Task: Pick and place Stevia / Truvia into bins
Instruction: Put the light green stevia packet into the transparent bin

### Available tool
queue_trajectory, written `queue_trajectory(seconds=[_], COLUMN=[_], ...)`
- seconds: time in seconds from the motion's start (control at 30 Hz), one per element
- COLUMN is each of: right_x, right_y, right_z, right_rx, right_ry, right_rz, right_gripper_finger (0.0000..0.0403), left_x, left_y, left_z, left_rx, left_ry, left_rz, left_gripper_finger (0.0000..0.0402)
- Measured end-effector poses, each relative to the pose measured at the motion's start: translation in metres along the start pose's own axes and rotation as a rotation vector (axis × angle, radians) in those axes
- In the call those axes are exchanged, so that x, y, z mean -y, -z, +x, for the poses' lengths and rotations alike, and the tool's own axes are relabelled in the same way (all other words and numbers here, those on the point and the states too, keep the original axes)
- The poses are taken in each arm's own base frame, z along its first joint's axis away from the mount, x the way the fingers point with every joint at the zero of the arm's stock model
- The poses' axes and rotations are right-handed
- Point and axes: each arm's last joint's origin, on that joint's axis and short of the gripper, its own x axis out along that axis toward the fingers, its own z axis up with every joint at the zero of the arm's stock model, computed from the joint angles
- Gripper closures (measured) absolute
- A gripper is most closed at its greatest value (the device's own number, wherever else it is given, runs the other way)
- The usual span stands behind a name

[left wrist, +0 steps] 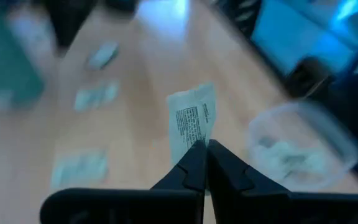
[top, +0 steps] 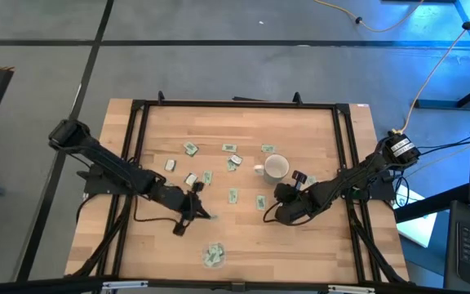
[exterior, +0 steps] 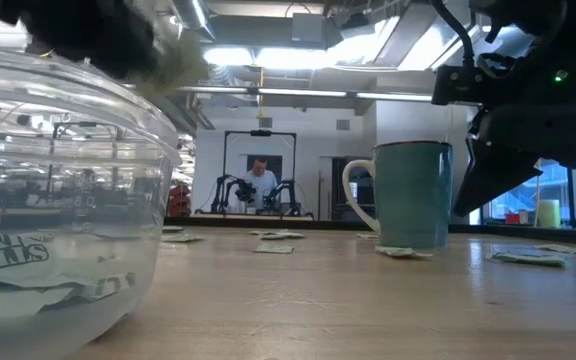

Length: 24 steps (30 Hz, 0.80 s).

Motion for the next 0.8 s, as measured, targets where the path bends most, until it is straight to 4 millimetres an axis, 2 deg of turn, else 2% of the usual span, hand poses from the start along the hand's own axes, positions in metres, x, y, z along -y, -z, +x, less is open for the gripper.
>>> queue_trajectory(seconds=[0.23,0.4,0.6,0.8], right_x=[0.000,-0.001,-0.001,-0.002], right_y=[0.000,-0.001,-0.002,-0.002], right_z=[0.000,0.000,0.000,0.000], right_rx=[0.004,0.012,0.014,0.018], right_ry=[-0.004,-0.012,-0.014,-0.017], right_rz=[0.001,0.008,0.010,0.012], right_gripper_finger=[0.0391,0.0391,0.0391,0.0391], left_x=[0.018,0.036,0.056,0.057], left_y=[-0.014,-0.013,-0.017,-0.011], left_z=[0.033,0.059,0.074,0.078], left_rx=[-0.039,-0.162,-0.238,-0.330], left_ry=[0.167,0.272,0.305,0.204], left_rz=[0.070,0.088,0.119,0.137], left_gripper_finger=[0.0397,0.0398,0.0397,0.0392])
